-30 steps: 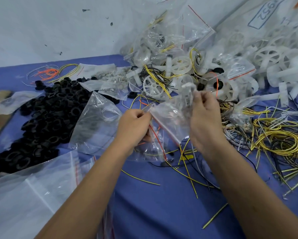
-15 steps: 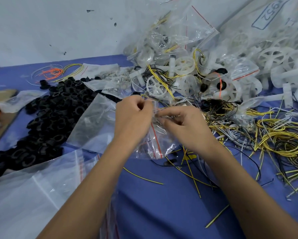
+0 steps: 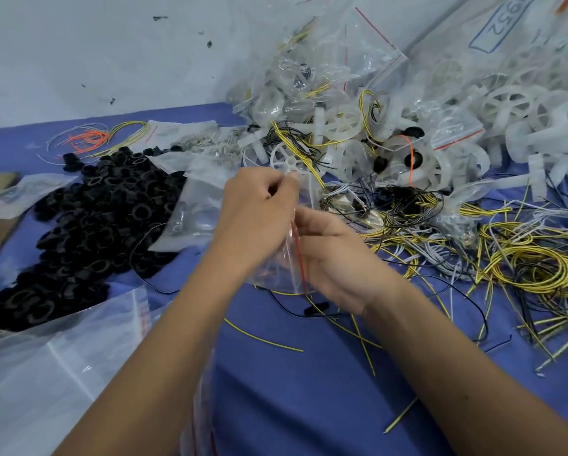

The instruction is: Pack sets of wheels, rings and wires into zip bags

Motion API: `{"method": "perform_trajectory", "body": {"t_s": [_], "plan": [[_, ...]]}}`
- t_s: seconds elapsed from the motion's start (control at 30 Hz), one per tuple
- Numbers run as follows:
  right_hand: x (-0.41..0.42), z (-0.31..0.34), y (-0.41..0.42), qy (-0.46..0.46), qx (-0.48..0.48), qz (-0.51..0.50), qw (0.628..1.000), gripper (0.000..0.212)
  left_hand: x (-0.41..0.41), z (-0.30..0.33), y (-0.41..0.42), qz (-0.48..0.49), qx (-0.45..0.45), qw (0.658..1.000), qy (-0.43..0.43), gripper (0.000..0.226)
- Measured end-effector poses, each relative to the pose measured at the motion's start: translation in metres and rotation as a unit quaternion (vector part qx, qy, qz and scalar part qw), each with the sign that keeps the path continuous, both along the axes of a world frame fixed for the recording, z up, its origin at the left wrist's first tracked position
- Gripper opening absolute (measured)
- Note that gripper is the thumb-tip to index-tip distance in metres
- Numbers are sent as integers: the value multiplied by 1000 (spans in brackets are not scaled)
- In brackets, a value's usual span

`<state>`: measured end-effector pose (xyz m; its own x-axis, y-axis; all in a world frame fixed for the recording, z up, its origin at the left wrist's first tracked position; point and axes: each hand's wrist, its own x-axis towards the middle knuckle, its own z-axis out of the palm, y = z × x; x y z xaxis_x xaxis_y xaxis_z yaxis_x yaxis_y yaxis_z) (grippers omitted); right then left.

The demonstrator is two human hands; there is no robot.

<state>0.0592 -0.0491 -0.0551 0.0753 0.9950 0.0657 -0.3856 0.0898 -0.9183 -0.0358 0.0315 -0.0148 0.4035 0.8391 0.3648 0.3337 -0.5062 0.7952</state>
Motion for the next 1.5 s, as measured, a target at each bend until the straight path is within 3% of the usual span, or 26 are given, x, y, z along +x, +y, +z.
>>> {"method": "perform_trajectory", "body": {"t_s": [0.1, 0.17, 0.23, 0.3, 0.37, 0.43, 0.53, 0.57, 0.63, 0.73, 0.8, 0.87, 0.93, 1.07, 1.27, 1.5], "plan": [[-4, 0, -3, -20, -2, 12, 1000, 21, -2, 12, -9, -142, -158, 976, -39, 48], [-5, 3, -3, -175, 55, -24, 983, 27, -2, 18, -15, -191, -222, 954, -62, 45], [-4, 1, 0, -402, 70, -132, 903, 47, -2, 20, -18, -186, -227, 953, -78, 44], [0, -2, 5, -511, 74, -207, 831, 55, -1, 19, -18, -168, -219, 956, -95, 41], [4, -6, 8, -509, 86, -199, 833, 54, -1, 17, -17, -159, -226, 954, -114, 37], [4, -6, 7, -494, 103, -107, 857, 46, 0, 14, -15, -152, -223, 955, -121, 40], [2, -9, 6, -481, 138, 4, 866, 17, 1, 11, -15, -145, -219, 957, -121, 46], [3, -8, 6, -469, 134, 0, 873, 12, 1, 11, -14, -135, -223, 956, -132, 44], [8, -5, 5, -458, 134, -90, 874, 25, 1, 10, -8, -82, -228, 955, -173, 42], [23, 2, 0, -478, 164, -292, 812, 34, -3, 2, 4, -3, -231, 947, -223, 44], [40, 3, -1, -520, 112, -400, 747, 33, -4, -7, 7, 4, -274, 932, -237, 51], [59, 1, 0, -589, 34, -439, 678, 32, -1, -17, 4, -17, -290, 929, -228, 60], [73, -5, 1, -654, -41, -410, 634, 36, 5, -24, -3, -48, -263, 939, -216, 61], [79, -13, 5, -689, -99, -328, 639, 59, 16, -35, -15, -92, -176, 965, -169, 56], [83, -14, 7, -661, -126, -352, 651, 44, 11, -55, -10, -51, -69, 996, -19, 63], [83, -13, 4, -664, -165, -365, 632, 31, 5, -67, 6, 39, -19, 995, 89, 57]]}}
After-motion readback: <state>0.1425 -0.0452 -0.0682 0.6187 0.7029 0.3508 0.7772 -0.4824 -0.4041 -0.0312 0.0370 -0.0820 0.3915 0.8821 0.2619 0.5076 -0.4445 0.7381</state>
